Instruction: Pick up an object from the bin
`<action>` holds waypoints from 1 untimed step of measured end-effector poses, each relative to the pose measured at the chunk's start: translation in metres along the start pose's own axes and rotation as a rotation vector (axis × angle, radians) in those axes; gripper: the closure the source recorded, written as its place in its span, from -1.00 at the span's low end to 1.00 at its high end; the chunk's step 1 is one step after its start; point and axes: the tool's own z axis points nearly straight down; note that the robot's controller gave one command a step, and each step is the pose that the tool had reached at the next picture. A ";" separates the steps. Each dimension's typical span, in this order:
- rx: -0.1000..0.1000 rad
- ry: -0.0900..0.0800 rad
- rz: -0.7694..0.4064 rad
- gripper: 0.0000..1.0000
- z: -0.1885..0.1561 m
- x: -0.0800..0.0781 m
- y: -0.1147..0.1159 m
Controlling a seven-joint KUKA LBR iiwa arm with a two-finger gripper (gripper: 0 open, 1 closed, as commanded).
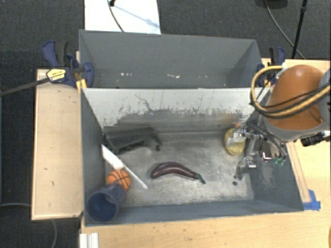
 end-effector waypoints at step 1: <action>0.000 0.001 -0.229 -1.00 -0.009 0.008 0.001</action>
Offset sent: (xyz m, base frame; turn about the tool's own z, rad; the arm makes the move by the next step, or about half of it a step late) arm -0.0191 0.0268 -0.0475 0.0729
